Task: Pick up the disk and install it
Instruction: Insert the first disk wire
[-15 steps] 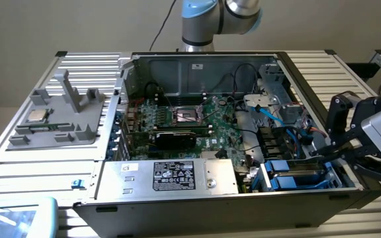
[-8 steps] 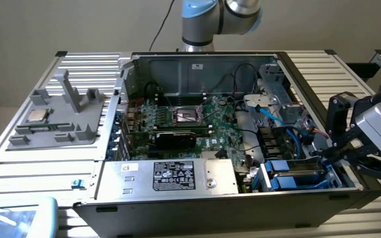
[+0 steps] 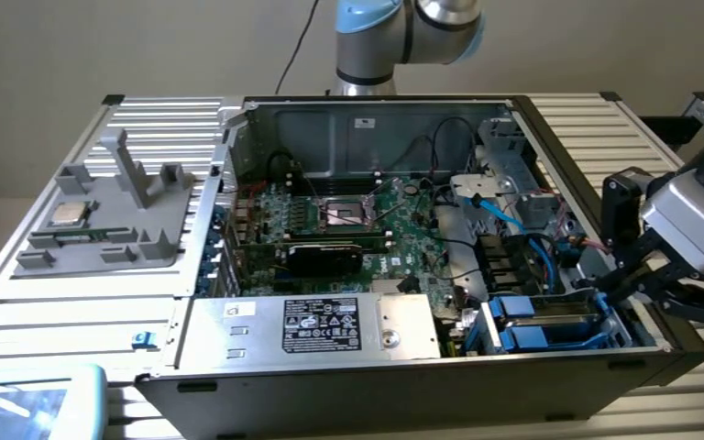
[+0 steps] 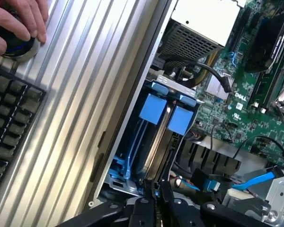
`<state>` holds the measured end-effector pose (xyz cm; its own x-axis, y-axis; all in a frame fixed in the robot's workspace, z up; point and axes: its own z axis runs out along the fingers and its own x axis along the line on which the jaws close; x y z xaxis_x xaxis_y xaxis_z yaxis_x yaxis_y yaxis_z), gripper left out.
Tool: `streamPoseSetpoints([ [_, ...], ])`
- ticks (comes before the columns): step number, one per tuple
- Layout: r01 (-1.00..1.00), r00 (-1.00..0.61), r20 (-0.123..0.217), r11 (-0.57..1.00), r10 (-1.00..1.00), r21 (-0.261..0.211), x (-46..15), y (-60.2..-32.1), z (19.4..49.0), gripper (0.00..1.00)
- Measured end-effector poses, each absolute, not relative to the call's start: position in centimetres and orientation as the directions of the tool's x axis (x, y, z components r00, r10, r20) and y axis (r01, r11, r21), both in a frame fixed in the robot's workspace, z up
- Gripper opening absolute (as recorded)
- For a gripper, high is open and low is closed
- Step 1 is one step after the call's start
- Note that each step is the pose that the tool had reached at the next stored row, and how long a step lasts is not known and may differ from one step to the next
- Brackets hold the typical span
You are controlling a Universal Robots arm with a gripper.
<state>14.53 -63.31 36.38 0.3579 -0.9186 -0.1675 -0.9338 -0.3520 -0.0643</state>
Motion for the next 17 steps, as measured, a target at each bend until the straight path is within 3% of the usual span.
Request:
streamPoseSetpoints([
  [17,-0.933,0.360,-0.032,-0.359,-0.933,-0.027,13.1,-60.5,36.4,0.16],
])
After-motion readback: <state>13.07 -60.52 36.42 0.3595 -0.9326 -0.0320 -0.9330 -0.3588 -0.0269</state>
